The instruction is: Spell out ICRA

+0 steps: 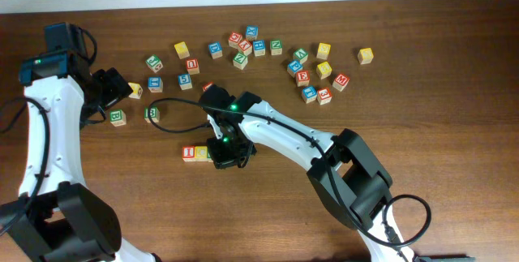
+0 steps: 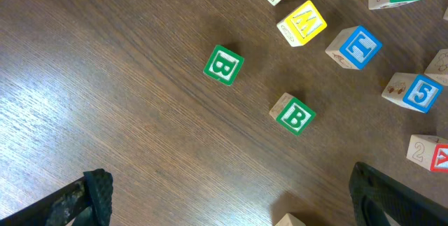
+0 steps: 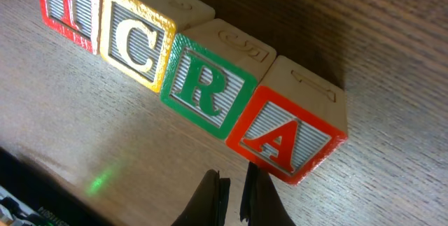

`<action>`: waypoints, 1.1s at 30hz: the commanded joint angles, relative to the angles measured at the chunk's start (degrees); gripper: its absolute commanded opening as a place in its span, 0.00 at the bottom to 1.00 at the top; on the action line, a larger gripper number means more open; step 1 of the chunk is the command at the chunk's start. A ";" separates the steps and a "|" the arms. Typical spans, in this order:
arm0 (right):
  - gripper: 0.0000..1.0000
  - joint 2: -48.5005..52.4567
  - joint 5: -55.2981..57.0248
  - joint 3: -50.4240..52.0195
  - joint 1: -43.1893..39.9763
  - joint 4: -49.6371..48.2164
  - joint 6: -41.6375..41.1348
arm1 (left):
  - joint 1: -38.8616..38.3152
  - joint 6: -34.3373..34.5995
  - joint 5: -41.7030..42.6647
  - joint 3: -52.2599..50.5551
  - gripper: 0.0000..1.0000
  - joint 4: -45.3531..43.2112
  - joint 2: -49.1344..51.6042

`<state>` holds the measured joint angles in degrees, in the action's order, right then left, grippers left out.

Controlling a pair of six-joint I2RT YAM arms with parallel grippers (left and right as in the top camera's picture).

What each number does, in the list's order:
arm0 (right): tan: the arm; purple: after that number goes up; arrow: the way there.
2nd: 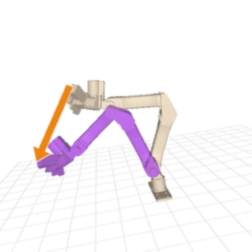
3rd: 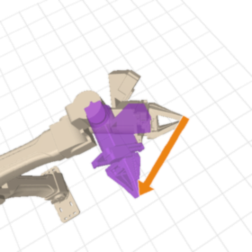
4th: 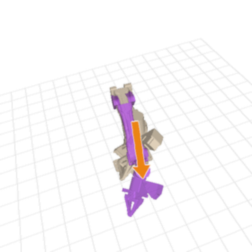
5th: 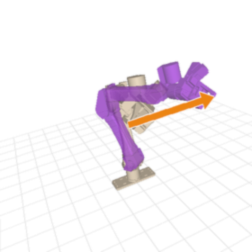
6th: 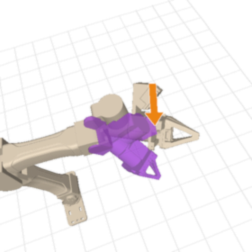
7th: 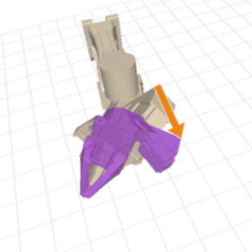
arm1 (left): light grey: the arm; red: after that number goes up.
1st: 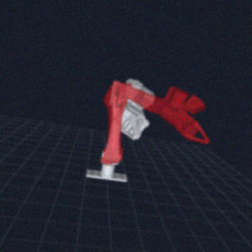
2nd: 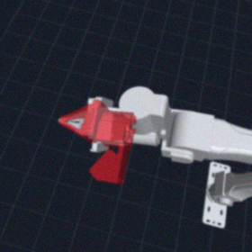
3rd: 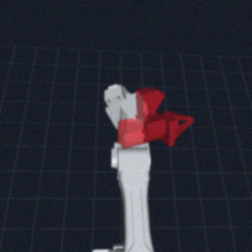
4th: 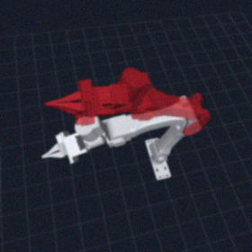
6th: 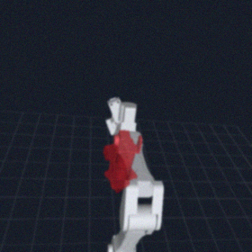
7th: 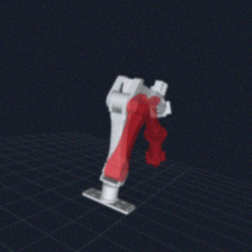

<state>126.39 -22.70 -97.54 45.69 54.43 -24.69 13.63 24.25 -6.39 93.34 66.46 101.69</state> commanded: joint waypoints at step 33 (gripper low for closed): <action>0.98 0.59 2.43 -0.20 -23.61 5.07 7.96 | 0.15 0.72 0.15 0.83 0.99 0.07 0.00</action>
<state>126.39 -20.82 -97.54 22.06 59.64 -17.28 13.63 24.27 -6.37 93.34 66.46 101.69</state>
